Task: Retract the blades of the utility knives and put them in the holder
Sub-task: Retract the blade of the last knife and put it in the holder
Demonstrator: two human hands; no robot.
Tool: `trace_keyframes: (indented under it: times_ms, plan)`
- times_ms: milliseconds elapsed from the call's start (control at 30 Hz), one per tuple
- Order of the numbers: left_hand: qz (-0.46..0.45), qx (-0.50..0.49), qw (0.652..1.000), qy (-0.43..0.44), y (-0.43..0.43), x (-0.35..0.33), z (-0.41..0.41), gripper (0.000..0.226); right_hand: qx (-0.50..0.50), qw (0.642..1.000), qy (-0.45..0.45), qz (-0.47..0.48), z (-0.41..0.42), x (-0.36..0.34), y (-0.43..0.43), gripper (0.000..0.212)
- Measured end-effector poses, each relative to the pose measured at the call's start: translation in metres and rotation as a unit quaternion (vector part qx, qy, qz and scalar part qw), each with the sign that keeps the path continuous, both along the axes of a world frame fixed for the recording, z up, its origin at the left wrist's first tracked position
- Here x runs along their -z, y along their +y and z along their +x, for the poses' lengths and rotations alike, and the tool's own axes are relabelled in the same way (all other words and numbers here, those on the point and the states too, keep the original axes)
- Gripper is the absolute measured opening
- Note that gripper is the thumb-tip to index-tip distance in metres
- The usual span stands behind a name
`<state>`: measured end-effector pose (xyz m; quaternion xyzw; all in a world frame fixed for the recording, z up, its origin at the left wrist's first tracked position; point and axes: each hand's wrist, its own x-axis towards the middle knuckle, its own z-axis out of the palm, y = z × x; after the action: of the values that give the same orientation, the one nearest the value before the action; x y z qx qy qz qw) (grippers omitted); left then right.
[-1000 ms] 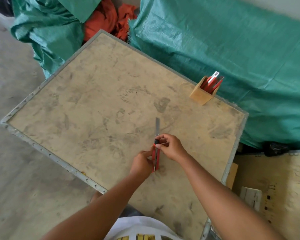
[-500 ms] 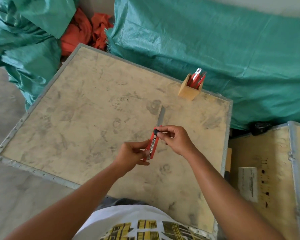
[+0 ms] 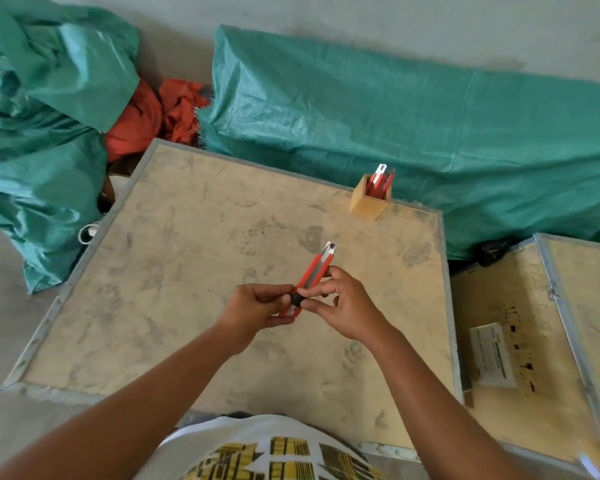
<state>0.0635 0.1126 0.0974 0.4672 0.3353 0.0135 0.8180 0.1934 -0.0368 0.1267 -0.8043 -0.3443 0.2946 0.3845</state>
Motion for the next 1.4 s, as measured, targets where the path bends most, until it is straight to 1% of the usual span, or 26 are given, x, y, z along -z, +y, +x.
trace_keyframes:
  times_ms: [167, 267, 400, 567, 700, 933, 1033, 1133, 1233, 1400]
  plan:
    - [-0.017, 0.035, 0.999, -0.014, 0.024, -0.005, -0.012, 0.025, 0.036, 0.999, -0.010, 0.012, -0.021, -0.008, 0.013, 0.022]
    - [-0.027, 0.034, 0.999, -0.012, 0.030, -0.007, -0.015, 0.025, 0.039, 0.999, -0.036, 0.005, -0.032, -0.011, 0.021, 0.022]
    - [-0.040, 0.035, 0.998, -0.018, 0.036, -0.010, -0.017, 0.027, 0.042, 0.997, -0.063, 0.020, -0.041, -0.019, 0.026, 0.027]
    - [-0.052, 0.040, 0.998, -0.020, 0.038, -0.013, -0.020, 0.024, 0.081, 0.993, -0.085, 0.005, -0.054, -0.020, 0.028, 0.021]
    - [-0.065, 0.039, 0.997, -0.026, 0.034, -0.013, -0.022, 0.023, 0.101, 0.991, -0.091, 0.015, -0.058, -0.021, 0.025, 0.025]
    - [-0.043, 0.034, 0.998, -0.025, 0.029, -0.016, -0.019, 0.023, 0.125, 0.986, -0.106, 0.015, -0.056, -0.021, 0.022, 0.026]
    - [-0.039, 0.024, 0.999, -0.023, 0.025, -0.018, -0.017, 0.022, 0.113, 0.989, -0.088, 0.029, -0.053, -0.023, 0.017, 0.025]
    - [-0.036, 0.017, 0.999, -0.021, 0.020, -0.019, -0.012, 0.021, 0.124, 0.987, -0.096, 0.044, -0.047, -0.019, 0.013, 0.020]
    - [-0.031, 0.004, 0.999, -0.018, 0.012, -0.019, -0.005, 0.021, 0.130, 0.984, -0.111, 0.052, -0.040, -0.014, 0.010, 0.022]
    - [-0.026, -0.003, 0.999, -0.019, -0.008, -0.023, 0.018, 0.024, 0.157, 0.982, -0.042, 0.094, -0.010, -0.013, -0.009, 0.022]
